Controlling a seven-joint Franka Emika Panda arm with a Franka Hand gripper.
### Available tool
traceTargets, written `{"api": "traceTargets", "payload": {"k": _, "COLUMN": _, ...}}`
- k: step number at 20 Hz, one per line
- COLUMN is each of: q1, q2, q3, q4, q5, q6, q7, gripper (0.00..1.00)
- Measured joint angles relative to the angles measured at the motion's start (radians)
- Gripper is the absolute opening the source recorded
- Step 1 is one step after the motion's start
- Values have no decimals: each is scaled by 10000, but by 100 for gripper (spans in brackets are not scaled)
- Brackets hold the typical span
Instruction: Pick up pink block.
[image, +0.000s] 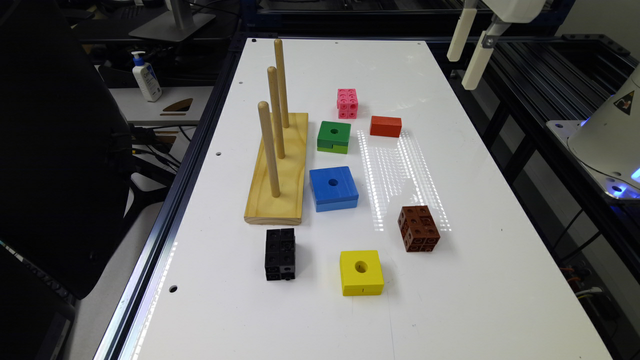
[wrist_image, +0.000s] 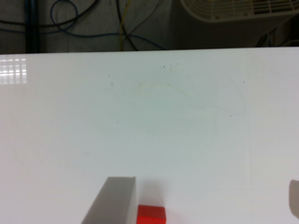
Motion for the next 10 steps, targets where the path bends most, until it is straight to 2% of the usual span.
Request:
{"api": "traceTargets", "payload": {"k": 3, "q1": -79, "q2": 14, "q3": 0, "q4": 71, "q5": 0, "q6": 2, "q7": -64, "gripper": 100}}
{"api": "traceTargets", "payload": {"k": 10, "q1": -117, "q2": 165, "q3": 0, "q4": 215, "q5": -5, "q6": 62, "q7": -73, "gripper": 100}}
